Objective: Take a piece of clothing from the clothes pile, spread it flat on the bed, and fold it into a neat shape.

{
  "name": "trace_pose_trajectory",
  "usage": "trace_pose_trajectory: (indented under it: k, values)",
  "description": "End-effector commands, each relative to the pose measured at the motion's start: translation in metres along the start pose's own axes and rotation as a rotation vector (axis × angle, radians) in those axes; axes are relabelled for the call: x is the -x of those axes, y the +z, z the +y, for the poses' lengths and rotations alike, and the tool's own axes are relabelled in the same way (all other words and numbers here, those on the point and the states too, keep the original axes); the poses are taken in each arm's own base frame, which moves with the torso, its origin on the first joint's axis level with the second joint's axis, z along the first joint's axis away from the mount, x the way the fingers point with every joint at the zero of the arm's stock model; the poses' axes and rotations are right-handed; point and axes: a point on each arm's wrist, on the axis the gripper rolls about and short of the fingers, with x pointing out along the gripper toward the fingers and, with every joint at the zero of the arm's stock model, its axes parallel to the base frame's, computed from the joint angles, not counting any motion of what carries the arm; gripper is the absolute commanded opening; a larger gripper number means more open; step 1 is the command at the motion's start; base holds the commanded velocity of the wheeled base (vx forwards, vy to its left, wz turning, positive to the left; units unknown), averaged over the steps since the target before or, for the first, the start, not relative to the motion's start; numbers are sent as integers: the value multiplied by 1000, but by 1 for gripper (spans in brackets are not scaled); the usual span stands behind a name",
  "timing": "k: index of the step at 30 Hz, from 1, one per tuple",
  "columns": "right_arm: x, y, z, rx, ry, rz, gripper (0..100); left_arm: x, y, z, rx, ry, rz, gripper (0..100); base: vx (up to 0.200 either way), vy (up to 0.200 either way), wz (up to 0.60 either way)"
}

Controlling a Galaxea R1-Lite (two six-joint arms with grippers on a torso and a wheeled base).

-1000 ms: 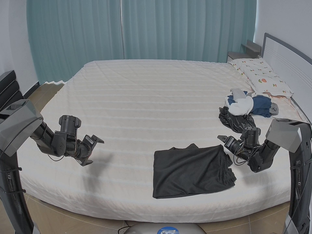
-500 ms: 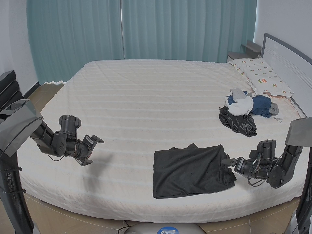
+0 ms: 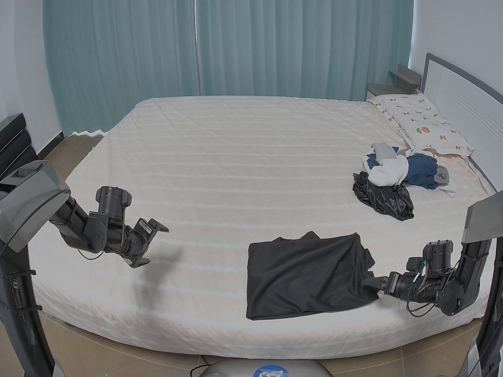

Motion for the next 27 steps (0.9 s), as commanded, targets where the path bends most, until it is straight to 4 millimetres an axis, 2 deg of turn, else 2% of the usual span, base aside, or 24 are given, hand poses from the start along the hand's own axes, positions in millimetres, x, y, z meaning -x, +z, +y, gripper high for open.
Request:
trace_pose_trajectory:
  k: [1,13,26,27]
  values:
    - [-8,-9,-9,-15,-24,40,0,-1,-1,1,0,2,2,100,0,0,0]
    - [12,-14,-18,1,-70,48,0,-1,-1,1,0,2,2,100,0,0,0]
    - [9,-20,-27,37,-100,84,0,-1,-1,1,1,2,2,100,0,0,0]
    - [9,-20,-28,36,-101,86,100,-1,-1,1,0,2,2,100,0,0,0]
